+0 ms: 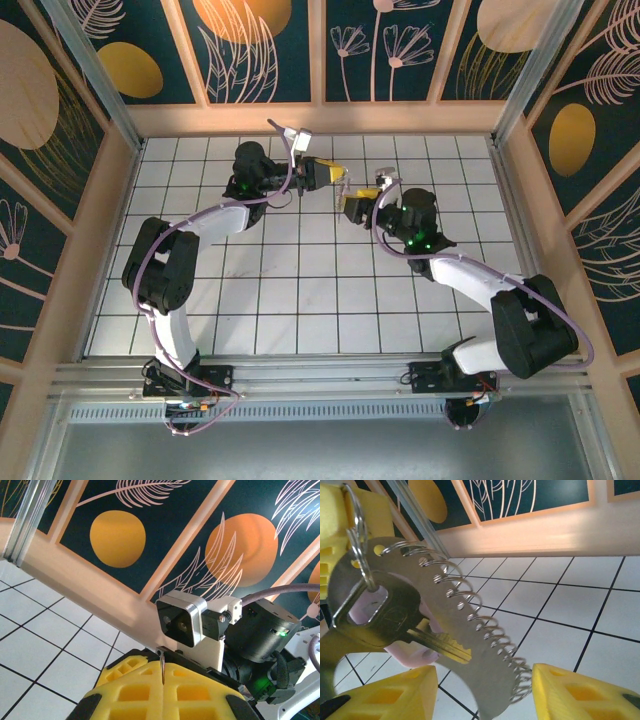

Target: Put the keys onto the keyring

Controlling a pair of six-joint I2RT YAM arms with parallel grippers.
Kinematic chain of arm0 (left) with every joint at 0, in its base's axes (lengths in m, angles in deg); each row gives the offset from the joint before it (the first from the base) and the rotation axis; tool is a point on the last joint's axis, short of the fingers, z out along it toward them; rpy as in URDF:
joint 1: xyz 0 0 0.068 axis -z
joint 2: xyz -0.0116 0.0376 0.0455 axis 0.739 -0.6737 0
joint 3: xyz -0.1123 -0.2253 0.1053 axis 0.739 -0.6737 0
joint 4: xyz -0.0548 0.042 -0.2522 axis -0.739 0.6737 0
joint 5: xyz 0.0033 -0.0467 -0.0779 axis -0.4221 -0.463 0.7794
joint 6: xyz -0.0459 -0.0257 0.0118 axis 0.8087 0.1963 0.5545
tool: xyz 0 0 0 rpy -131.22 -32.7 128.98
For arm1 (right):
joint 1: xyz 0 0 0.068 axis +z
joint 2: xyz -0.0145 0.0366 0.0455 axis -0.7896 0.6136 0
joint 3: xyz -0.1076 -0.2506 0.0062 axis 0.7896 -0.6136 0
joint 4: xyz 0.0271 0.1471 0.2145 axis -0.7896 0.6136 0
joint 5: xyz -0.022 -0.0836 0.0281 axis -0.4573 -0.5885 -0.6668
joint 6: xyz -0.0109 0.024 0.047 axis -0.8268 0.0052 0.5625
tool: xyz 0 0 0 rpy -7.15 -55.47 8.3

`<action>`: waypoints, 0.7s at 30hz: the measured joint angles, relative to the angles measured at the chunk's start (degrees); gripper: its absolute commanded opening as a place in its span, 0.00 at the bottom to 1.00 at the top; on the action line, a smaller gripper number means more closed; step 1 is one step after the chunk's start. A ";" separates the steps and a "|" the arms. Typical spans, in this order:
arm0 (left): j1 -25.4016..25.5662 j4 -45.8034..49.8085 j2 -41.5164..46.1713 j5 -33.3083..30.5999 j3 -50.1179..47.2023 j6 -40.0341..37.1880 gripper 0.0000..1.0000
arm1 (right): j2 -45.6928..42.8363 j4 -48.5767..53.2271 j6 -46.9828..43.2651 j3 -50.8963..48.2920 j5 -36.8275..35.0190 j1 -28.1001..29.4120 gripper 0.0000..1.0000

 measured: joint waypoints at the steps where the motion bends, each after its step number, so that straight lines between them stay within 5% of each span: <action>1: 0.00 0.00 0.00 -0.07 0.00 0.00 0.00 | 0.02 0.00 -0.17 0.48 -0.13 0.15 0.53; 21: 0.00 0.07 0.00 -0.83 0.24 0.39 0.00 | 0.90 1.05 -3.87 2.67 -1.40 -0.46 0.47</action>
